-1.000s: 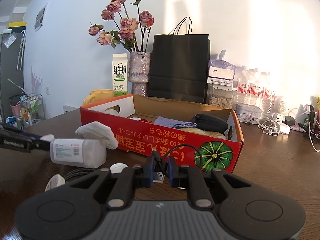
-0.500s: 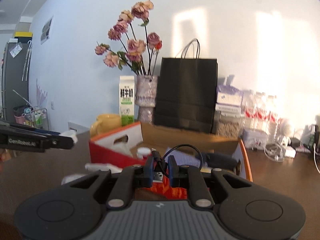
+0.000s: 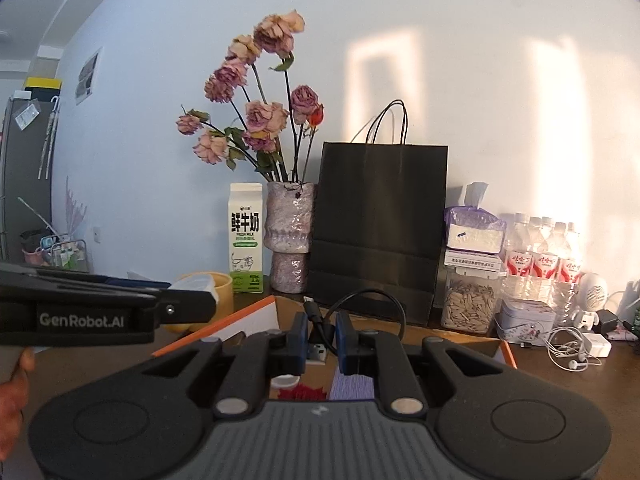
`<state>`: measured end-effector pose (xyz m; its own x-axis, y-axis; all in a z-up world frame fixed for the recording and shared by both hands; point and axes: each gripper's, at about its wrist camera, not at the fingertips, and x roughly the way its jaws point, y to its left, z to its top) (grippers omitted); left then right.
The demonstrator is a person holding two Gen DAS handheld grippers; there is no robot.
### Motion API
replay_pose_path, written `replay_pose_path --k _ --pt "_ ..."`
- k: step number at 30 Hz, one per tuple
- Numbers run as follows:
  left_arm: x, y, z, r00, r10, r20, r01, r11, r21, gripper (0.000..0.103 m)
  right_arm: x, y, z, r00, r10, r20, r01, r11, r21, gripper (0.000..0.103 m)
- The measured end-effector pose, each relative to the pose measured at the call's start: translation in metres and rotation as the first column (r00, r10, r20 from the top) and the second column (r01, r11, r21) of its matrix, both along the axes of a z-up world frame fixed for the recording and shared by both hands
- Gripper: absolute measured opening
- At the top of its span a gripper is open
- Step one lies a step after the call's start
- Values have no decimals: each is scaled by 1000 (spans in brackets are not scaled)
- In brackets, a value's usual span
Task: Organize objects
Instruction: 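Carry the black cable into the box with the right tool while the left tool carries the cap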
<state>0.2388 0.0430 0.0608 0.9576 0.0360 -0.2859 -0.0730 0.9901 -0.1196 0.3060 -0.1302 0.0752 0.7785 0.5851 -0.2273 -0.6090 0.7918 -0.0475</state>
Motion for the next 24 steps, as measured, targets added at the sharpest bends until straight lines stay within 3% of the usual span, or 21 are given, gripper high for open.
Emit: replay_pose_path --k 14,24 --pt "73 4 -11 999 10 -40 -9 1000 6 41 68 26 -19 993 -14 -119 14 1000 -3 14" --pt "105 26 -30 993 21 -112 -23 999 -22 41 102 34 -36 982 -3 -187 -1 1000 -22 14"
